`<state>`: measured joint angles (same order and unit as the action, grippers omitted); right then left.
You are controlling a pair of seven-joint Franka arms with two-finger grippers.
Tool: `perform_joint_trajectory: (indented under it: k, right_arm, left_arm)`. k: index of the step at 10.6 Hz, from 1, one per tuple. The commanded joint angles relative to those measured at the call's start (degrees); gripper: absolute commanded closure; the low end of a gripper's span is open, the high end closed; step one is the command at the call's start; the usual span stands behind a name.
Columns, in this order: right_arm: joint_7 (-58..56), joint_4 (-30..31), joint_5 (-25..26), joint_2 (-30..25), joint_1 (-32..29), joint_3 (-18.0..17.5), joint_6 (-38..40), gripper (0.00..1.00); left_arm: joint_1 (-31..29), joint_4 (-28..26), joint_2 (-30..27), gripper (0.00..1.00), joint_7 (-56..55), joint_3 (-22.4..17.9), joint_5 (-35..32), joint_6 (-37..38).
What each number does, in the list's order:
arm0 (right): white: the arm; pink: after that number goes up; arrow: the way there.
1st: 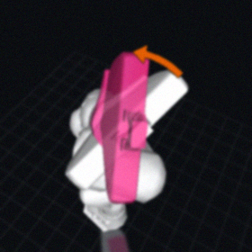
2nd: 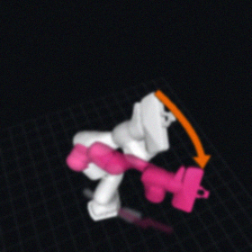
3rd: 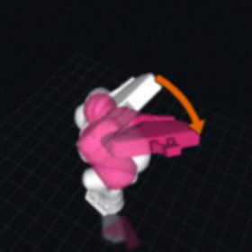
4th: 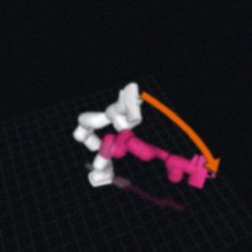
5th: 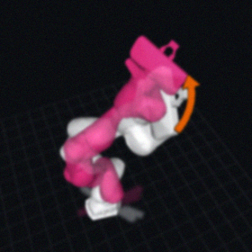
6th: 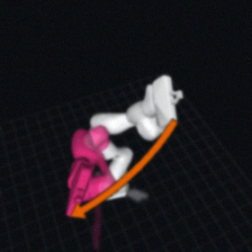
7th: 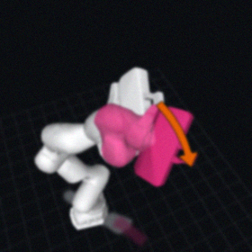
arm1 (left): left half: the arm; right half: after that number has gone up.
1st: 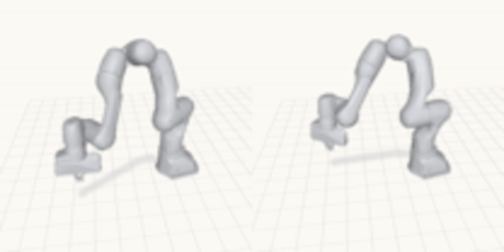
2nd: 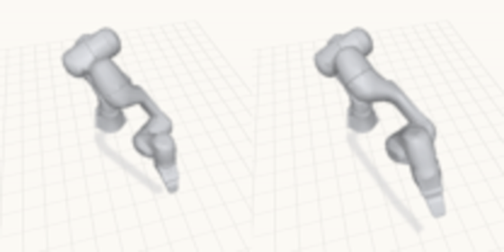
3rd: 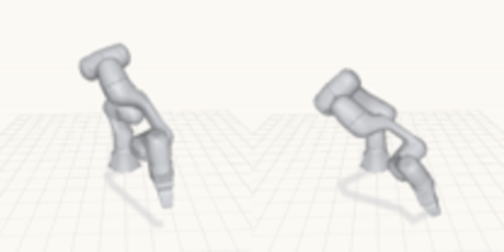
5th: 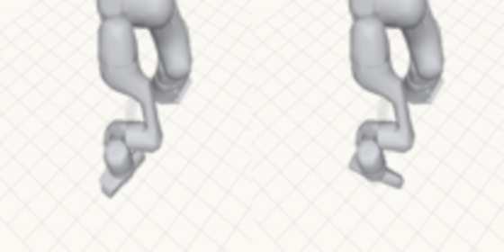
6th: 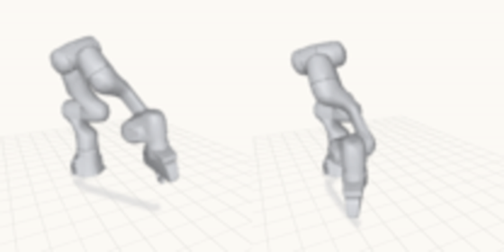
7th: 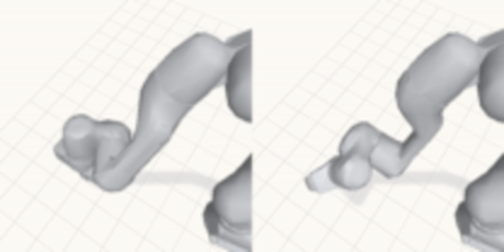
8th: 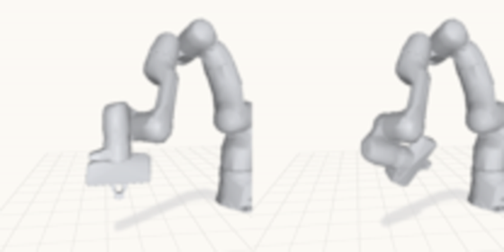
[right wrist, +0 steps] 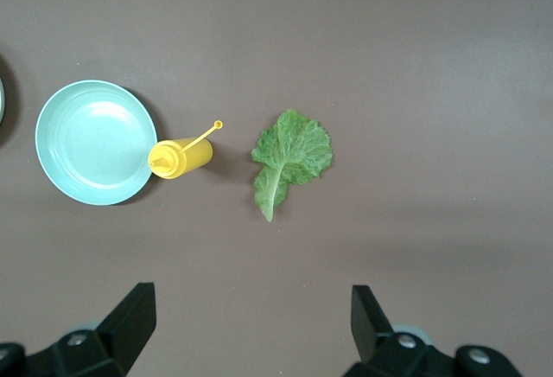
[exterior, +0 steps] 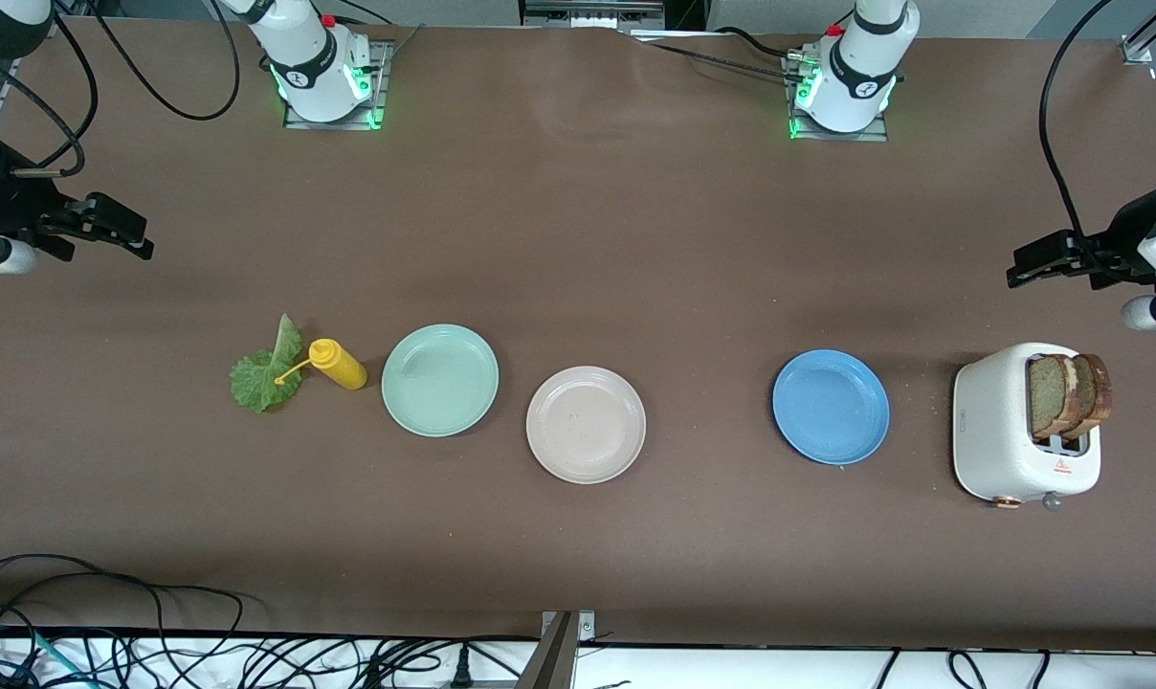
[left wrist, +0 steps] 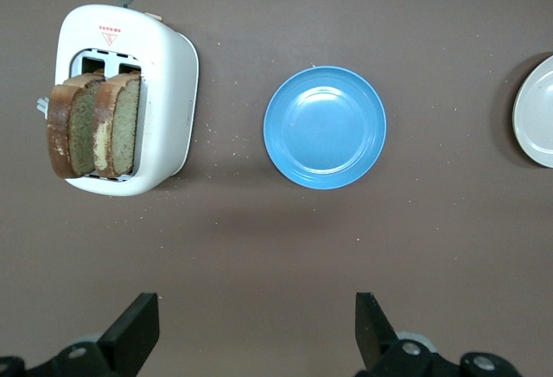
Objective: Make sandwich on beige plate with both arms
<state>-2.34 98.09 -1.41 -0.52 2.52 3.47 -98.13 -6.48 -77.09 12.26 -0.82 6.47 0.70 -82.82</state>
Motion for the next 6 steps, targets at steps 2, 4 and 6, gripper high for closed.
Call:
perform_joint_trajectory:
  k: [2,4,6]
  right_arm:
    - [-0.2,-1.0,-0.7,0.2,-0.1,-0.2,0.2,0.00]
    - [-0.2,-1.0,-0.7,0.2,-0.1,-0.2,0.4,0.00]
    - [-0.3,-1.0,-0.6,0.1,-0.1,-0.2,0.4,0.00]
  left_arm:
    - [-0.5,-2.0,-1.6,0.00,1.3,0.6,-1.4,0.2]
    - [-0.5,-2.0,-1.6,0.00,1.3,0.6,-1.4,0.2]
    - [-0.5,-2.0,-1.5,0.00,1.3,0.6,-1.4,0.2]
